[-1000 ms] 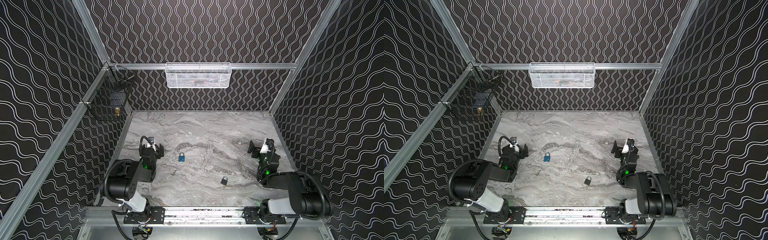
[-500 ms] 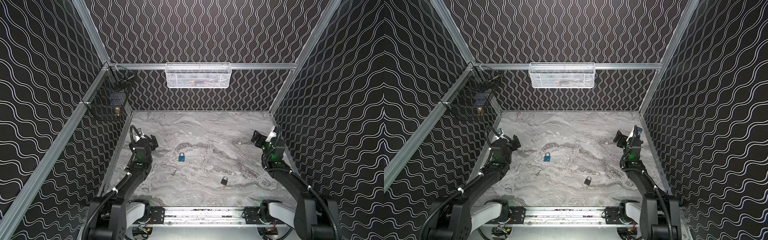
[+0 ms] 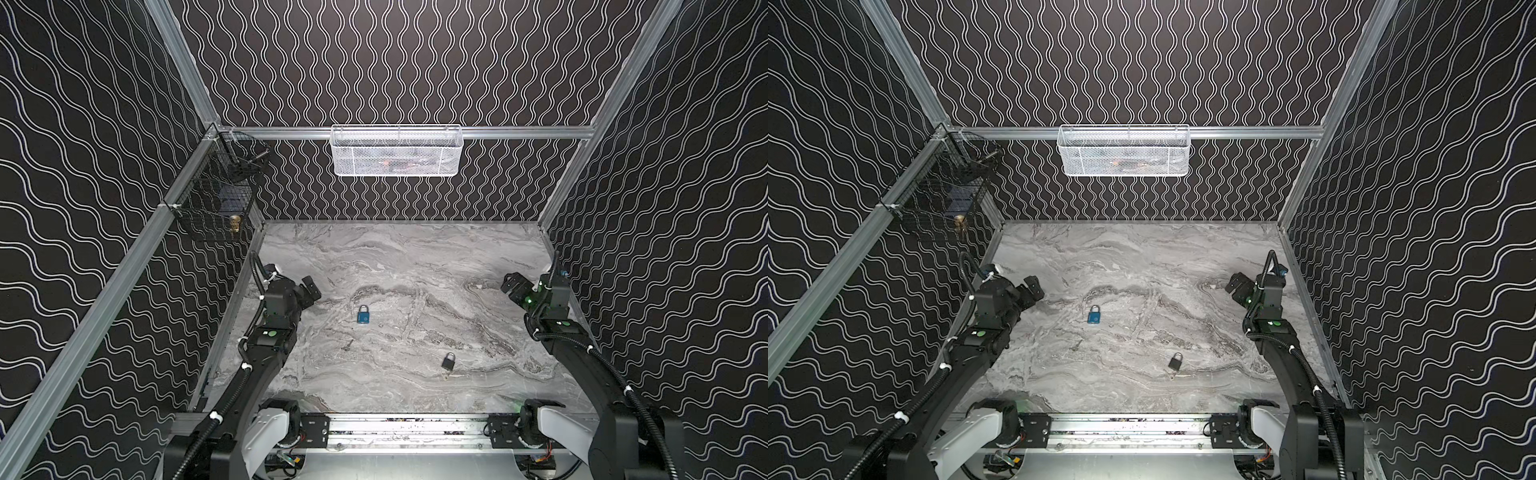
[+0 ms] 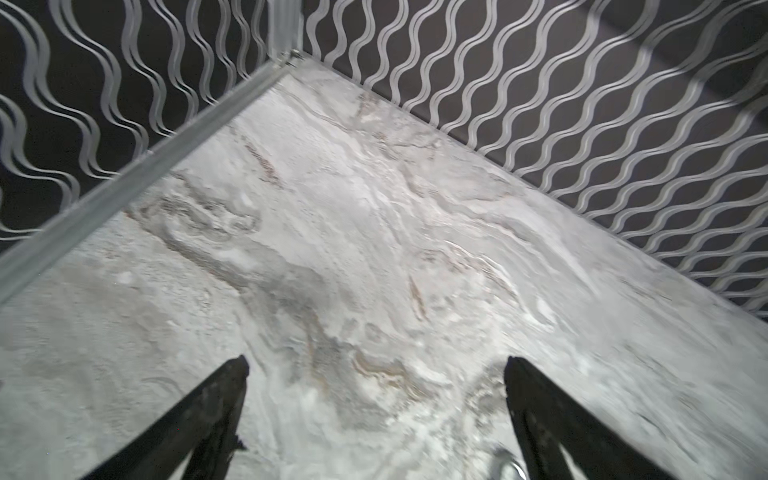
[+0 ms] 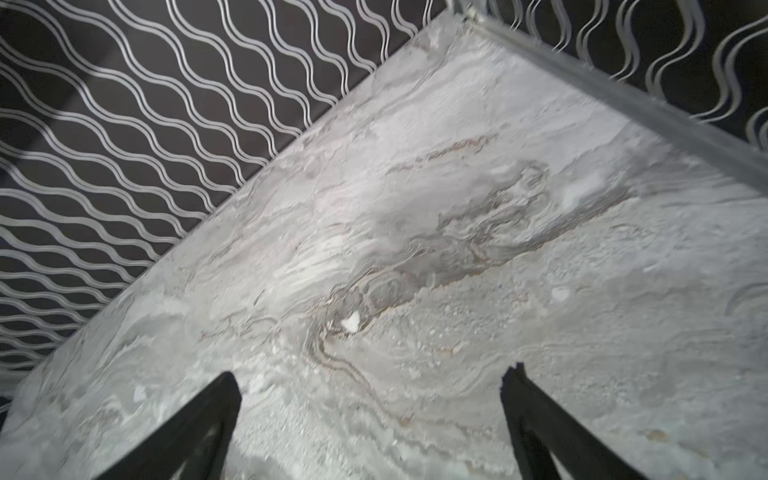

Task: Unlock with the key
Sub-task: 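Move the right gripper toward the black padlock while the left gripper advances inward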

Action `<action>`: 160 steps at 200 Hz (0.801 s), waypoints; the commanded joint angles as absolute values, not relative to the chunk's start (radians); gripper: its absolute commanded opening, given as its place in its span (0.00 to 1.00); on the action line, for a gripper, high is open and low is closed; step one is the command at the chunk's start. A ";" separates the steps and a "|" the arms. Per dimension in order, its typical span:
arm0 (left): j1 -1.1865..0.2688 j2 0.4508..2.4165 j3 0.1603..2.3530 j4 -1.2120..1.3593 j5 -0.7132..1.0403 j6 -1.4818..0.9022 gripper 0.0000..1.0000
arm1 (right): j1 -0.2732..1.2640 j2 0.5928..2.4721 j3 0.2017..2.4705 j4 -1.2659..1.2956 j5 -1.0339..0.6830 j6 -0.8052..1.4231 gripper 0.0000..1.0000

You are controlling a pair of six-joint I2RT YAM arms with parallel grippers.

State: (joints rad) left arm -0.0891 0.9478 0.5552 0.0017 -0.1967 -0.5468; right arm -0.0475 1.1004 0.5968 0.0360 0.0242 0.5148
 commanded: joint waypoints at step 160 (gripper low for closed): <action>-0.391 0.788 0.465 -0.165 0.201 -0.757 0.99 | 0.431 1.168 0.763 -0.491 -0.018 0.555 0.98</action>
State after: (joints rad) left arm -0.3420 0.7998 0.4706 -0.1497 0.1917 -0.7044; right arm 0.3985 1.1870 0.7589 -0.3992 -0.0364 0.5091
